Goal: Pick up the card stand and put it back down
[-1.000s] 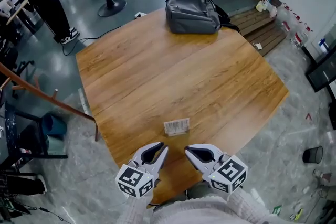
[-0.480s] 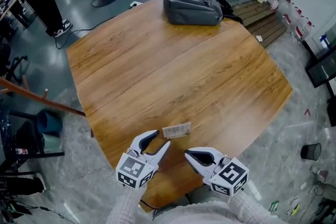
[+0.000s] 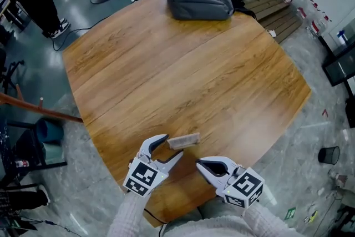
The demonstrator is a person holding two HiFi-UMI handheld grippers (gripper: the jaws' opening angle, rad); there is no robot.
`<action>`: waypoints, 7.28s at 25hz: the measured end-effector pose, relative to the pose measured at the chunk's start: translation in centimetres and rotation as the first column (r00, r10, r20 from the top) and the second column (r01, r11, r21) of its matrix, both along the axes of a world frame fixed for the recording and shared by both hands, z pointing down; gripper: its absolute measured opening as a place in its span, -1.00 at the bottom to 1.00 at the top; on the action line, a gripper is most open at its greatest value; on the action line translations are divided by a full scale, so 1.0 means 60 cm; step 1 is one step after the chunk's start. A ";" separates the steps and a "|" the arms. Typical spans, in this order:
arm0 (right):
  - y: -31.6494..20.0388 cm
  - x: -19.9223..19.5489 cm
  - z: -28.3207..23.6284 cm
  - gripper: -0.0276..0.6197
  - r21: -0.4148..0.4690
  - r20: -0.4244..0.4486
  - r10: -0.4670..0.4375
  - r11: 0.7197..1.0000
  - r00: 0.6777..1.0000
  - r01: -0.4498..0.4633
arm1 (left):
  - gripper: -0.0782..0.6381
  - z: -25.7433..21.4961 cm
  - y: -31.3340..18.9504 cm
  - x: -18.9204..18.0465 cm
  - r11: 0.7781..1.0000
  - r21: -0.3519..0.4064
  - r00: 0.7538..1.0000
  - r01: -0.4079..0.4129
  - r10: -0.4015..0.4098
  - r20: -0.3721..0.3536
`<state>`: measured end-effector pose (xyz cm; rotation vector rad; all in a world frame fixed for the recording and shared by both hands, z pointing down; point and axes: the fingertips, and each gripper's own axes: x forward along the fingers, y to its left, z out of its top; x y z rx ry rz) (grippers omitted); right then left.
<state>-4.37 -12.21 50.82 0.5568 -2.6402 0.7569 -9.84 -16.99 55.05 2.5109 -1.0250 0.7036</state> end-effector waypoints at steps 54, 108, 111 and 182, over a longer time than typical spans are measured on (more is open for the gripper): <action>-0.010 0.038 0.021 -0.92 -0.049 0.010 0.063 0.997 0.998 -0.063 | -0.23 0.113 -0.029 0.066 0.962 -0.105 0.944 -0.252 0.268 0.190; 0.036 0.012 -0.194 -0.92 0.280 0.069 -0.103 0.957 0.992 0.080 | -0.26 -0.270 0.072 0.003 0.959 0.256 0.991 0.119 -0.097 -0.096; 0.039 0.016 -0.200 -0.92 0.283 0.068 -0.101 0.956 0.993 0.078 | -0.26 -0.271 0.077 0.006 0.962 0.250 0.992 0.110 -0.089 -0.093; -0.001 0.039 0.001 -0.92 0.004 -0.049 0.050 0.999 0.998 -0.050 | -0.26 0.110 0.003 0.042 0.967 -0.046 0.935 -0.252 0.255 0.247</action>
